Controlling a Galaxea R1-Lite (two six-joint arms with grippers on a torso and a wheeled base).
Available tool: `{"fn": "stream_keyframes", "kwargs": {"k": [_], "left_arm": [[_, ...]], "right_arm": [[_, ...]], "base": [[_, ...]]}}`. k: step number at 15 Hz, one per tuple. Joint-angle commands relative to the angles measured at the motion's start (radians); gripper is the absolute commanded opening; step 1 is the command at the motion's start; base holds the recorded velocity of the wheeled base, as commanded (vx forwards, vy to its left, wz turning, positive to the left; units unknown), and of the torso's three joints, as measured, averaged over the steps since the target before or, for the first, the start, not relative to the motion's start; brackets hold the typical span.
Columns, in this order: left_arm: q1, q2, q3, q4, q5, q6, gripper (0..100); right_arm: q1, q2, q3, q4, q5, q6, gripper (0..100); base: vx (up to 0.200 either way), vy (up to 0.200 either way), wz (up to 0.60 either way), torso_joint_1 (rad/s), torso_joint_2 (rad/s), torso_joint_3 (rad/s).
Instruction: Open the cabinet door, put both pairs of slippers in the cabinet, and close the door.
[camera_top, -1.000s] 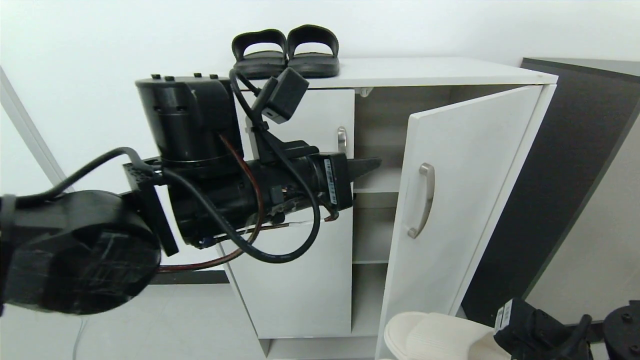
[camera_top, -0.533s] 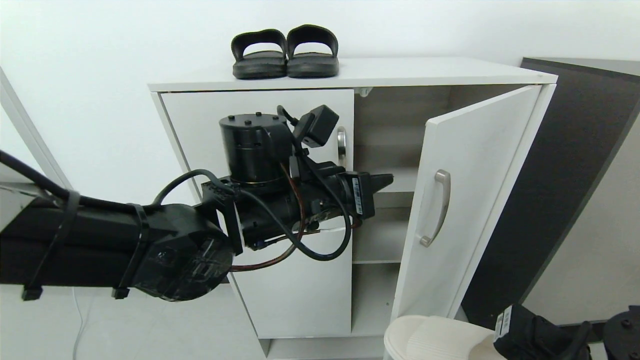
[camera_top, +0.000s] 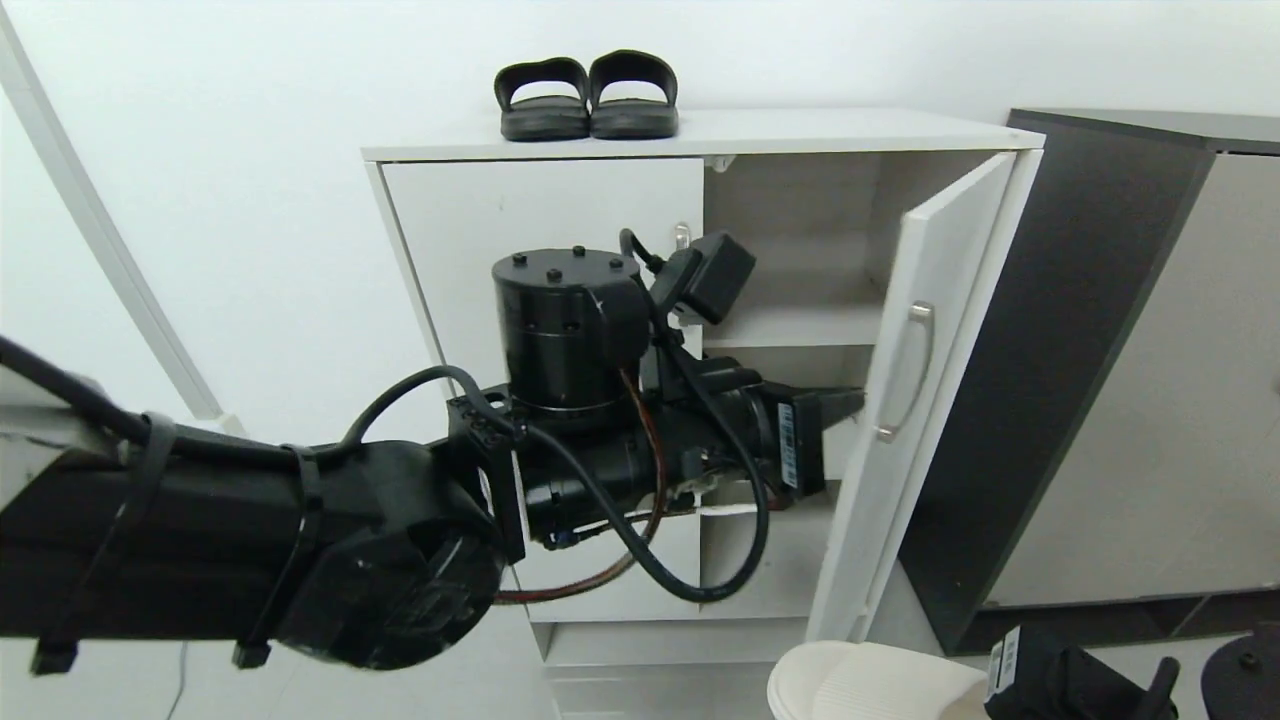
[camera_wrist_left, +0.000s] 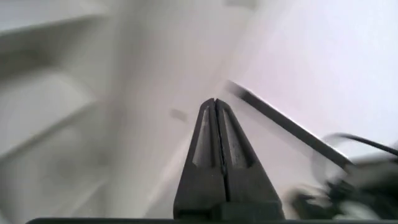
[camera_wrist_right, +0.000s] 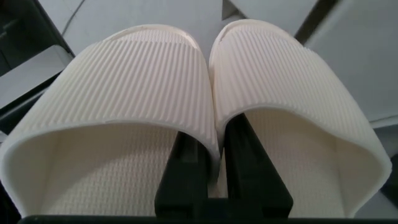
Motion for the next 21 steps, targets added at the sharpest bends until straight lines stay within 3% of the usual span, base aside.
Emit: {"fn": "stream_keyframes", "kwargs": {"k": [1, 6, 9, 12, 14, 16, 18, 19, 21], "left_arm": [[-0.046, -0.027, 0.007, 0.001, 0.002, 0.003, 0], [0.035, -0.053, 0.050, -0.035, 0.014, 0.006, 0], [0.106, -0.199, 0.200, -0.050, 0.028, 0.013, 0], [0.230, -0.432, 0.375, -0.039, 0.026, 0.032, 0], [0.330, -0.602, 0.486, -0.012, 0.028, 0.032, 0], [0.408, -0.756, 0.549, 0.076, 0.028, 0.034, 0], [0.534, -0.995, 0.588, 0.289, 0.032, 0.036, 0], [0.610, -1.110, 0.601, 0.424, 0.071, 0.040, 0], [0.704, -1.322, 0.610, 0.656, 0.146, 0.042, 0]], "right_arm": [[0.001, 0.001, 0.003, 0.000, 0.000, -0.001, 0], [0.001, -0.002, 0.009, -0.003, -0.001, -0.012, 0], [-0.016, 0.001, -0.001, -0.006, -0.004, -0.009, 0], [-0.131, 0.074, -0.070, -0.026, -0.024, -0.006, 0], [-0.181, 0.190, -0.166, -0.103, -0.095, 0.023, 0], [-0.186, 0.308, -0.238, -0.199, -0.208, 0.071, 0], [-0.204, 0.487, -0.347, -0.344, -0.392, 0.104, 0], [-0.213, 0.552, -0.396, -0.371, -0.464, 0.104, 0], [-0.215, 0.614, -0.455, -0.376, -0.567, 0.112, 0]], "base": [[0.000, 0.000, 0.00, 0.000, 0.00, 0.000], [0.000, 0.000, 0.00, 0.000, 0.00, 0.000], [0.000, 0.000, 0.00, 0.000, 0.00, 0.000], [0.000, 0.000, 0.00, 0.000, 0.00, 0.000], [0.000, 0.000, 0.00, 0.000, 0.00, 0.000], [0.000, 0.000, 0.00, 0.000, 0.00, 0.000], [0.000, 0.000, 0.00, 0.000, 0.00, 0.000], [0.000, 0.000, 0.00, 0.000, 0.00, 0.000], [0.000, 0.000, 0.00, 0.000, 0.00, 0.000]]}}
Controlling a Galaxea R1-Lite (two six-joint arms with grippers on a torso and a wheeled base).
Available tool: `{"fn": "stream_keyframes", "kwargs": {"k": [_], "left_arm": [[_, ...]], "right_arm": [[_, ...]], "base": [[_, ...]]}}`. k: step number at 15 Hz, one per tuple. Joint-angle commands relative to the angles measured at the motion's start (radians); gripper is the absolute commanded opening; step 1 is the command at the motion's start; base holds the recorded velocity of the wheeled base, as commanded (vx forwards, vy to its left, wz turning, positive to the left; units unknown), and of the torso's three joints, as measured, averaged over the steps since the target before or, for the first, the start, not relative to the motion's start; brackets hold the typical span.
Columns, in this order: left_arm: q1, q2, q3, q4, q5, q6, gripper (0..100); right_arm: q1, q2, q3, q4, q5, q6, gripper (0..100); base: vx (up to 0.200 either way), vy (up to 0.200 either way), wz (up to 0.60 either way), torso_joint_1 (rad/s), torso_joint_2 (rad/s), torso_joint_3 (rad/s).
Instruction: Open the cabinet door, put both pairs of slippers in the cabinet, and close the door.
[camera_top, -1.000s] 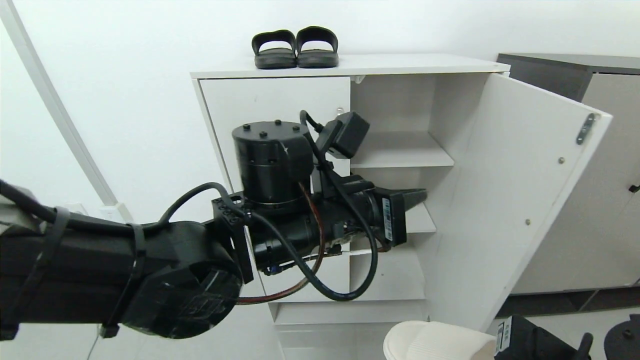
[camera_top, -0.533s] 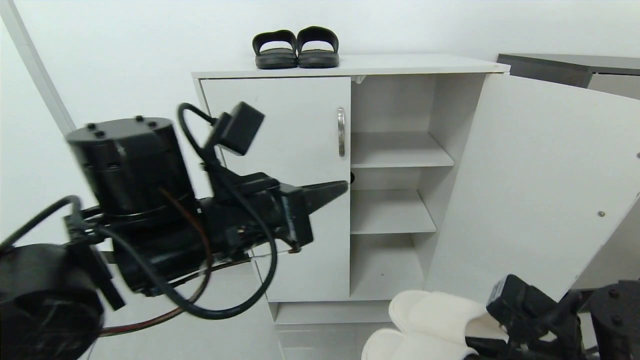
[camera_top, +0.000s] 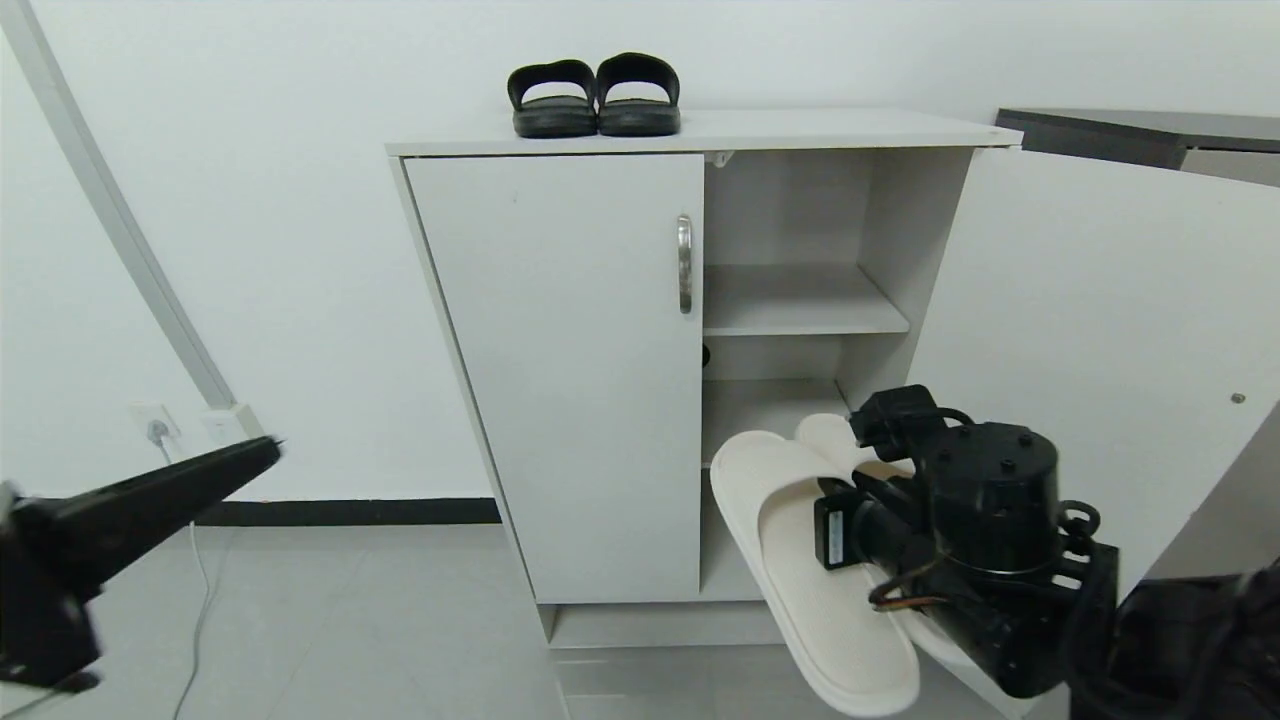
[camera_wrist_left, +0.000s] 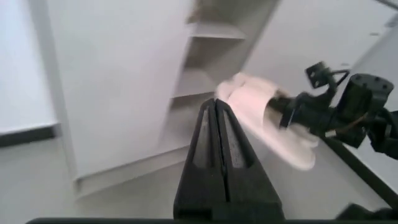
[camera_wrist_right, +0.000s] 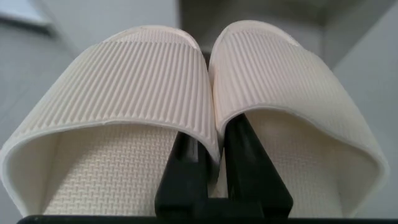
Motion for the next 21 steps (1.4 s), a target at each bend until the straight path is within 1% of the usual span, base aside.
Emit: {"fn": "stream_keyframes", "kwargs": {"k": [1, 2, 3, 4, 5, 6, 7, 8, 9, 10, 11, 12, 13, 14, 15, 16, 17, 18, 19, 21], "left_arm": [[0.185, -0.423, 0.053, 0.310, 0.112, 0.004, 0], [0.202, -0.538, 0.071, 0.410, 0.169, 0.016, 0], [0.207, -0.625, 0.093, 0.482, 0.223, 0.028, 0], [0.207, -0.704, 0.119, 0.548, 0.293, 0.037, 0], [0.207, -0.730, 0.131, 0.568, 0.319, 0.043, 0], [0.210, -0.731, 0.180, 0.565, 0.437, 0.040, 0], [0.210, -0.731, 0.216, 0.531, 0.497, 0.047, 0], [0.214, -0.733, 0.265, 0.493, 0.531, 0.065, 0], [0.242, -0.744, 0.329, 0.444, 0.577, 0.119, 0], [0.279, -0.774, 0.377, 0.413, 0.592, 0.152, 0], [0.307, -0.805, 0.437, 0.396, 0.605, 0.157, 0], [0.300, -0.810, 0.450, 0.361, 0.611, 0.145, 0], [0.296, -0.819, 0.463, 0.335, 0.578, 0.178, 0], [0.297, -0.819, 0.473, 0.315, 0.485, 0.232, 0], [0.296, -0.819, 0.489, 0.275, 0.379, 0.260, 0], [0.297, -0.819, 0.503, 0.238, 0.272, 0.264, 0], [0.296, -0.819, 0.504, 0.269, 0.221, 0.263, 0], [0.296, -0.819, 0.498, 0.301, 0.143, 0.270, 0], [0.296, -0.819, 0.501, 0.284, 0.143, 0.272, 0], [0.296, -0.819, 0.503, 0.286, 0.144, 0.274, 0]], "right_arm": [[-0.014, 0.142, -0.069, -0.017, -0.054, 0.010, 0], [-0.014, 0.142, -0.064, -0.017, -0.054, 0.010, 0], [-0.015, 0.142, -0.058, -0.017, -0.055, 0.010, 0], [-0.017, 0.142, -0.056, -0.017, -0.054, 0.012, 0], [-0.017, 0.142, -0.056, -0.017, -0.054, 0.012, 0], [-0.018, 0.148, -0.055, -0.017, -0.055, 0.013, 0], [-0.020, 0.150, -0.053, -0.017, -0.055, 0.015, 0], [-0.020, 0.150, -0.053, -0.017, -0.055, 0.015, 0], [-0.021, 0.150, -0.049, -0.017, -0.055, 0.013, 0], [-0.021, 0.151, -0.053, -0.017, -0.055, 0.012, 0], [-0.020, 0.162, -0.058, -0.018, -0.057, 0.010, 0], [-0.020, 0.163, -0.053, -0.018, -0.055, 0.010, 0], [-0.020, 0.166, -0.052, -0.018, -0.055, 0.012, 0], [-0.020, 0.171, -0.052, -0.018, -0.051, 0.012, 0], [-0.020, 0.180, -0.060, -0.027, -0.049, 0.009, 0], [-0.015, 0.194, -0.063, -0.046, -0.046, 0.004, 0], [-0.014, 0.202, -0.063, -0.056, -0.046, 0.004, 0], [-0.010, 0.222, -0.060, -0.089, -0.035, 0.006, 0], [-0.010, 0.229, -0.058, -0.099, -0.029, 0.006, 0], [-0.012, 0.268, -0.081, -0.136, -0.031, 0.007, 0]], "base": [[0.000, 0.000, 0.00, 0.000, 0.00, 0.000], [0.000, 0.000, 0.00, 0.000, 0.00, 0.000], [0.000, 0.000, 0.00, 0.000, 0.00, 0.000], [0.000, 0.000, 0.00, 0.000, 0.00, 0.000], [0.000, 0.000, 0.00, 0.000, 0.00, 0.000], [0.000, 0.000, 0.00, 0.000, 0.00, 0.000], [0.000, 0.000, 0.00, 0.000, 0.00, 0.000], [0.000, 0.000, 0.00, 0.000, 0.00, 0.000], [0.000, 0.000, 0.00, 0.000, 0.00, 0.000], [0.000, 0.000, 0.00, 0.000, 0.00, 0.000], [0.000, 0.000, 0.00, 0.000, 0.00, 0.000], [0.000, 0.000, 0.00, 0.000, 0.00, 0.000], [0.000, 0.000, 0.00, 0.000, 0.00, 0.000], [0.000, 0.000, 0.00, 0.000, 0.00, 0.000], [0.000, 0.000, 0.00, 0.000, 0.00, 0.000], [0.000, 0.000, 0.00, 0.000, 0.00, 0.000], [0.000, 0.000, 0.00, 0.000, 0.00, 0.000], [0.000, 0.000, 0.00, 0.000, 0.00, 0.000], [0.000, 0.000, 0.00, 0.000, 0.00, 0.000], [0.000, 0.000, 0.00, 0.000, 0.00, 0.000]]}}
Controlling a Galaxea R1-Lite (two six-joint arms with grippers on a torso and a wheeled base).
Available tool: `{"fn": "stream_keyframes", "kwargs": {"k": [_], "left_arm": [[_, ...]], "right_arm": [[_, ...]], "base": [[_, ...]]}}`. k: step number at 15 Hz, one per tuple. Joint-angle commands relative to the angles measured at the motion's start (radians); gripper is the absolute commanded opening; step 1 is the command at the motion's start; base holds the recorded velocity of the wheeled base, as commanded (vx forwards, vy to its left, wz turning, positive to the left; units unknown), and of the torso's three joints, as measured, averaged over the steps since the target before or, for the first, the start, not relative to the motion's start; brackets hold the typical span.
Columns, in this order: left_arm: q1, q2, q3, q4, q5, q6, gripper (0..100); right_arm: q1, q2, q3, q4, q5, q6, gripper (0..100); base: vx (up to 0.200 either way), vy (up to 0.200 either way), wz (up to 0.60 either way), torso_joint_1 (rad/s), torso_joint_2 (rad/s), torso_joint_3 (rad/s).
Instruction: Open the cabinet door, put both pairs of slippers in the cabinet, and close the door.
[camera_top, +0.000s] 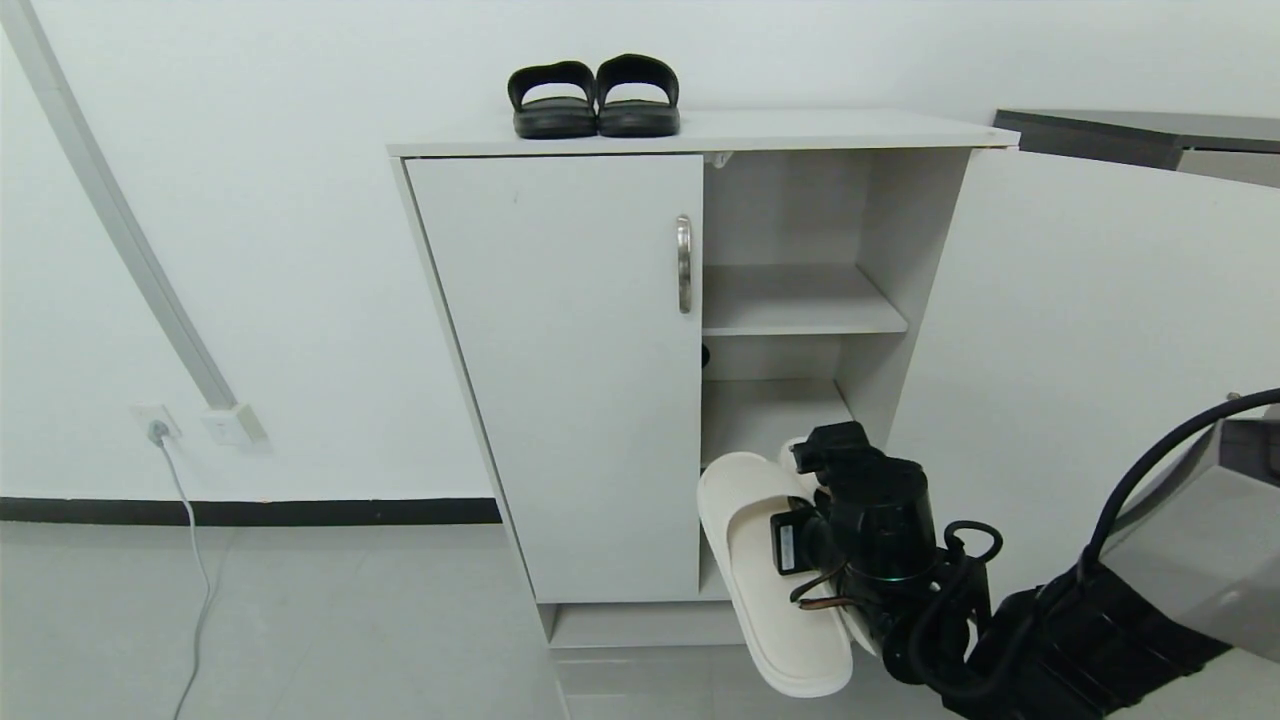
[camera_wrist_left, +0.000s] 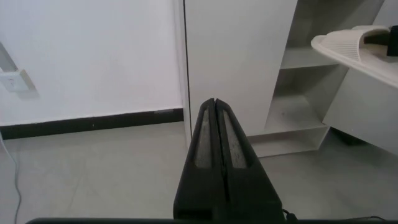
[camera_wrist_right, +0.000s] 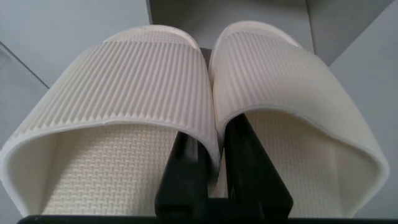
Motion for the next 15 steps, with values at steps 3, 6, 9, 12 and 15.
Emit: {"fn": "stream_keyframes", "kwargs": {"k": [3, 6, 9, 12, 15], "left_arm": [[0.001, 0.002, 0.002, 0.000, -0.002, 0.000, 0], [0.001, 0.002, 0.002, 0.000, -0.001, -0.004, 0], [0.001, 0.002, 0.002, 0.000, 0.001, -0.007, 0], [0.001, 0.002, 0.002, 0.000, 0.002, -0.010, 0], [0.001, 0.002, 0.002, 0.000, 0.002, -0.010, 0]], "right_arm": [[0.000, 0.112, -0.137, -0.002, -0.125, -0.001, 0], [0.015, 0.178, -0.264, 0.067, -0.199, 0.013, 0], [0.006, 0.187, -0.303, 0.115, -0.245, 0.056, 0], [0.006, 0.188, -0.300, 0.115, -0.245, 0.056, 0], [0.006, 0.205, -0.297, 0.113, -0.245, 0.057, 0]], "base": [[0.000, 0.000, 0.00, 0.000, 0.00, 0.000], [0.000, 0.000, 0.00, 0.000, 0.00, 0.000], [0.000, 0.000, 0.00, 0.000, 0.00, 0.000], [0.000, 0.000, 0.00, 0.000, 0.00, 0.000], [0.000, 0.000, 0.00, 0.000, 0.00, 0.000]]}}
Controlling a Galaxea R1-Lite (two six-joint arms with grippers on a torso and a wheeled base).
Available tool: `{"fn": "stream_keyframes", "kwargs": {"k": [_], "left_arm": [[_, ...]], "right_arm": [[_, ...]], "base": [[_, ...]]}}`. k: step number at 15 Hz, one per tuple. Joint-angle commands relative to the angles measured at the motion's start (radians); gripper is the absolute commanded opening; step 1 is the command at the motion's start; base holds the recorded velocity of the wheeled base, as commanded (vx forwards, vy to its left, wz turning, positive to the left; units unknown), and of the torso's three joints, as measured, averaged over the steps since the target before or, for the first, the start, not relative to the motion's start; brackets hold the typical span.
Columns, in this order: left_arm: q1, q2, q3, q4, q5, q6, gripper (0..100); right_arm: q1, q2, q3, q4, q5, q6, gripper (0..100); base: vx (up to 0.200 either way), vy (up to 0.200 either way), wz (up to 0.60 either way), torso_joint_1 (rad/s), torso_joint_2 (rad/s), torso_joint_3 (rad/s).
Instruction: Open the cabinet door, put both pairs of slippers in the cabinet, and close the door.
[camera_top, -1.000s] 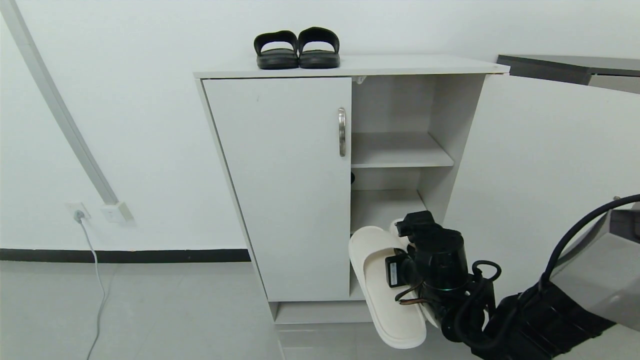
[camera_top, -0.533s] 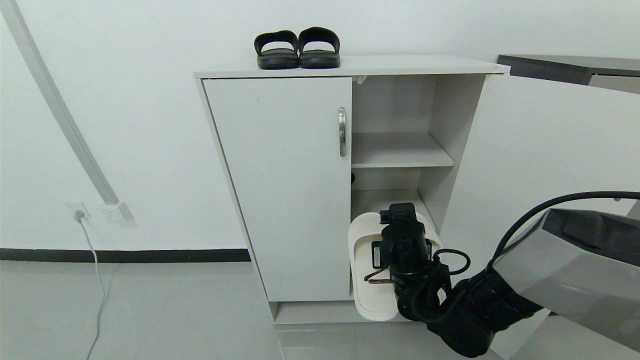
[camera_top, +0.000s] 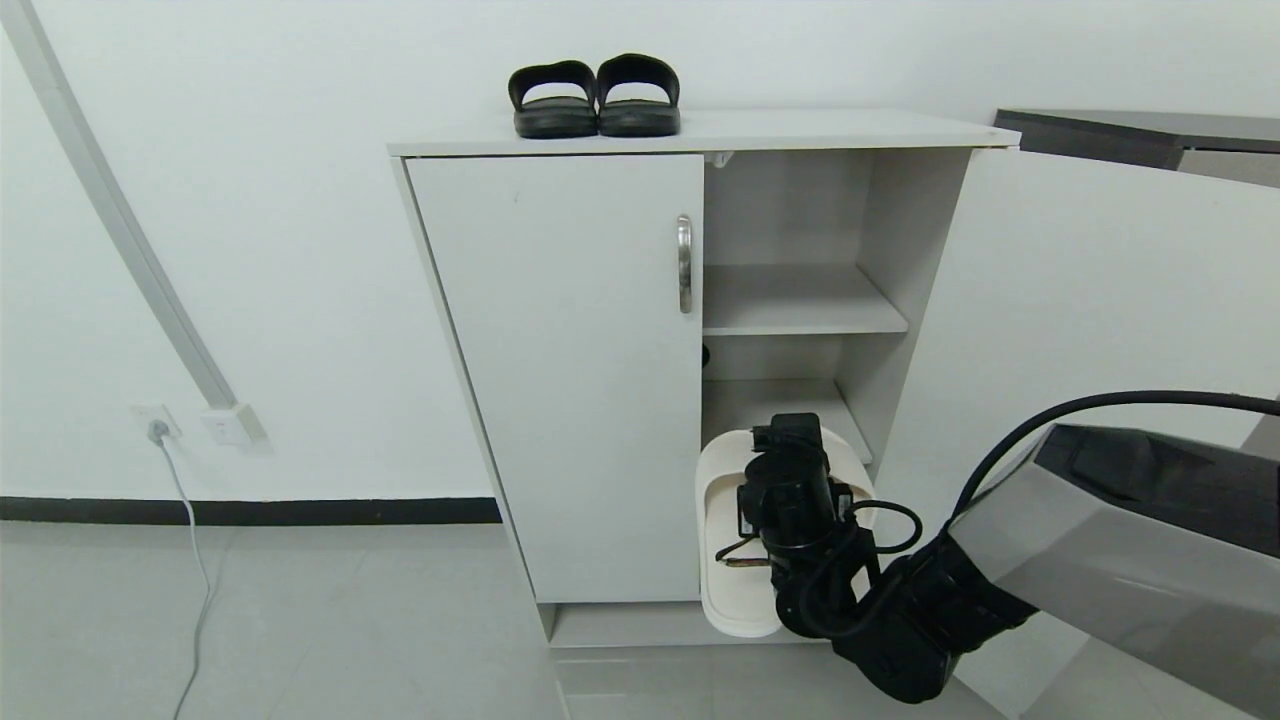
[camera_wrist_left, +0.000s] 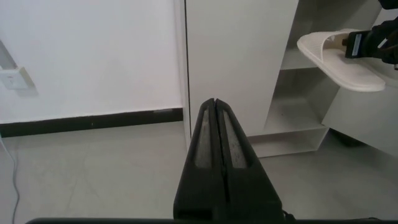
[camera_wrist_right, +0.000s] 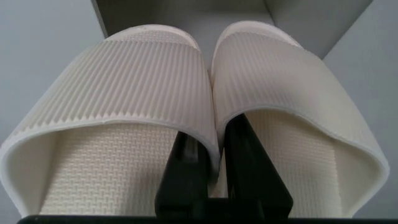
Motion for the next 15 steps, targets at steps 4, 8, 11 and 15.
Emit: {"fn": "stream_keyframes", "kwargs": {"k": [4, 8, 11, 15], "left_arm": [[0.000, 0.002, 0.000, 0.000, 0.000, -0.002, 0], [0.000, 0.002, 0.000, 0.000, 0.000, -0.002, 0], [0.000, 0.002, -0.001, 0.000, 0.000, -0.003, 0], [0.000, 0.002, -0.001, 0.000, 0.000, -0.003, 0]], "right_arm": [[0.001, 0.015, 0.004, -0.004, 0.000, 0.001, 0], [0.002, 0.023, 0.014, -0.009, 0.001, 0.001, 0], [0.013, 0.038, 0.023, -0.038, 0.009, 0.001, 0], [0.044, 0.042, 0.066, -0.095, 0.064, -0.007, 0]], "base": [[0.000, -0.200, 0.00, 0.007, 0.00, 0.000], [0.000, -0.150, 0.00, 0.003, 0.00, 0.002], [0.000, 0.000, 0.00, 0.000, 0.00, 0.000], [0.000, 0.000, 0.00, 0.000, 0.00, 0.000]]}}
